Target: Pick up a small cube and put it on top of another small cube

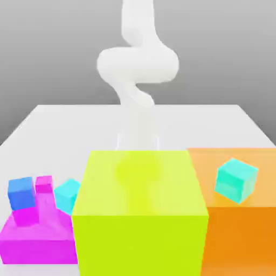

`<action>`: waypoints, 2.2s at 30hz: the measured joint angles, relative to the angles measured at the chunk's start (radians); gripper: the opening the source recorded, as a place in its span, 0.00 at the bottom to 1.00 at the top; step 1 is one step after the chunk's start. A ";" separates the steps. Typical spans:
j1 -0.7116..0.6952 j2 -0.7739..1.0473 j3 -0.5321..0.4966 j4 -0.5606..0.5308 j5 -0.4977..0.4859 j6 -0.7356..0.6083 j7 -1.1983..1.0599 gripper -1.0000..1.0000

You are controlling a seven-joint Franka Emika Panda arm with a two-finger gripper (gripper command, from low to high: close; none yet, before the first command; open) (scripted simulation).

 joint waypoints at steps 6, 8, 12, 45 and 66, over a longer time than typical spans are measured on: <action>-0.105 0.118 -0.033 -0.078 0.078 0.077 0.216 0.50; -0.138 0.157 -0.040 -0.103 0.100 0.101 0.289 0.50; -0.205 0.235 -0.050 -0.152 0.140 0.150 0.436 0.50; -0.737 0.802 -0.140 -0.527 -0.017 0.585 1.884 0.50; -0.850 1.045 0.002 -0.486 0.080 0.782 1.818 0.00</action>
